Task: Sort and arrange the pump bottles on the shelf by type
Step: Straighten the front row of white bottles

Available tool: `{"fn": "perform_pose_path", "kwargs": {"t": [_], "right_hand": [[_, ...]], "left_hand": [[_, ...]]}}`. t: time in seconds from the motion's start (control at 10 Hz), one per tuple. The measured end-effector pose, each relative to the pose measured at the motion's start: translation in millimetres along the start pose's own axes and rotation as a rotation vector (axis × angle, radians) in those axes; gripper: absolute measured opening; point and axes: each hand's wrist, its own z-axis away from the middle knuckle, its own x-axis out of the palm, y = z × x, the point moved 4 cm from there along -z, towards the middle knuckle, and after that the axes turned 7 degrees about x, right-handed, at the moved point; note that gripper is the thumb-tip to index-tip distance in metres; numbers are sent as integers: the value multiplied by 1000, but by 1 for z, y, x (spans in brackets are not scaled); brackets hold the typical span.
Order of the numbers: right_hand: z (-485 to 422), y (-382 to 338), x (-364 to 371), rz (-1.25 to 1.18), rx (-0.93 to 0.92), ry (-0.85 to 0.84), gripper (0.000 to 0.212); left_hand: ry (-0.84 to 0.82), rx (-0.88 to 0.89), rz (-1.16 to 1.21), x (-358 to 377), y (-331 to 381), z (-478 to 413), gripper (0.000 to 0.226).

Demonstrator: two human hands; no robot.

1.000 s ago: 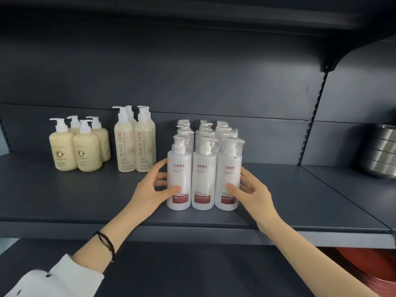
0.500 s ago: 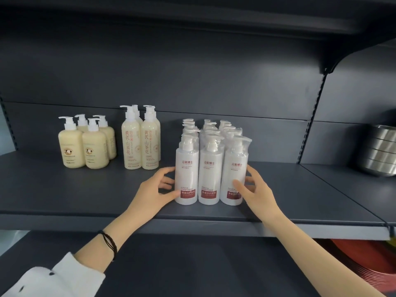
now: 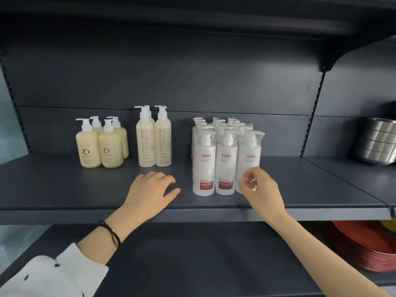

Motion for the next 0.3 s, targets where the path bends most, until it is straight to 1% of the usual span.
{"fn": "perform_pose_path", "kwargs": {"t": [0.1, 0.2, 0.3], "right_hand": [[19, -12, 8, 102, -20, -180, 13], [37, -26, 11, 247, -119, -271, 31], [54, -41, 9, 423, -263, -300, 41]], "left_hand": [[-13, -2, -47, -4, -4, 12, 45], [-33, -18, -71, -13, -7, 27, 45], [-19, -21, -97, -23, -8, 46, 44]]}}
